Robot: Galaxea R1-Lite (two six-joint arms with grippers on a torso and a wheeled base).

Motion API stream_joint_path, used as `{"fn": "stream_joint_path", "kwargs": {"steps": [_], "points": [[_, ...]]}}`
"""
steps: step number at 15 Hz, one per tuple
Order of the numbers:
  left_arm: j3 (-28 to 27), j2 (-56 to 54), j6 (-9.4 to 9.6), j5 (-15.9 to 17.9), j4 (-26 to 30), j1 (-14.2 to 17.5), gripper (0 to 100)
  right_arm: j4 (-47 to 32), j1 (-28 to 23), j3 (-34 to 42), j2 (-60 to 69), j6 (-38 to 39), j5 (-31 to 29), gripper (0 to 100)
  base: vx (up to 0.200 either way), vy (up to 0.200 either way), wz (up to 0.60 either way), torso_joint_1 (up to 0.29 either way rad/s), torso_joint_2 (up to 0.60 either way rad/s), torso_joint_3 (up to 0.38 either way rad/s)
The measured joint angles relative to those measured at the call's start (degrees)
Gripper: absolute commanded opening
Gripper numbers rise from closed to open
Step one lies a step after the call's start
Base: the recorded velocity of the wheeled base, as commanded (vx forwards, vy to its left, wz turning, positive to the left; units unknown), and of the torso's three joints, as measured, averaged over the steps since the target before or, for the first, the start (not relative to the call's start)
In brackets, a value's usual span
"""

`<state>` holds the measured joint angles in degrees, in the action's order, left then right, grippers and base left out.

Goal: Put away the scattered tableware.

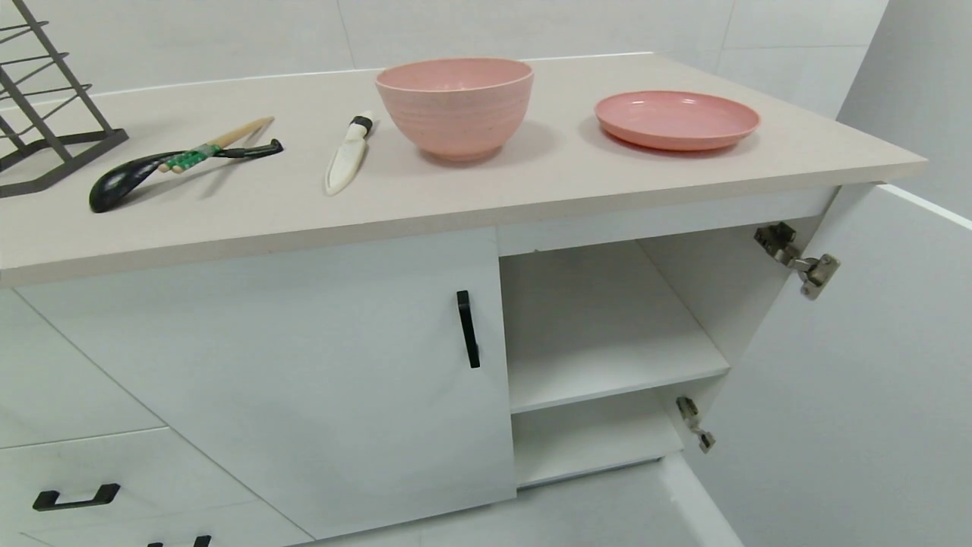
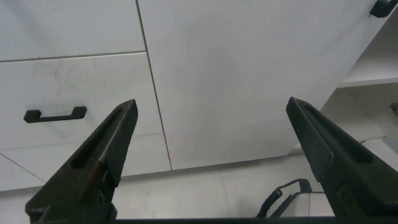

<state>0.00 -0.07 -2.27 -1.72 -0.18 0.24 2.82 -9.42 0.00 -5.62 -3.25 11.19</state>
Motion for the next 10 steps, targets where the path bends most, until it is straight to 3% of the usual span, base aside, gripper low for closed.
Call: {"fn": "stream_joint_path", "kwargs": {"steps": [5,10], "points": [[0.00,0.00,-0.07,0.00,-0.04,-0.02,100,0.13,0.00,0.00,0.00,1.65,-0.06,100,0.000,0.000,0.00,0.225,-0.14,-0.133],[-0.02,0.00,-0.29,-0.13,-0.09,-0.04,100,0.18,0.04,0.00,-0.02,1.62,-0.11,100,0.000,0.000,0.00,0.211,-0.62,-0.213]]}}
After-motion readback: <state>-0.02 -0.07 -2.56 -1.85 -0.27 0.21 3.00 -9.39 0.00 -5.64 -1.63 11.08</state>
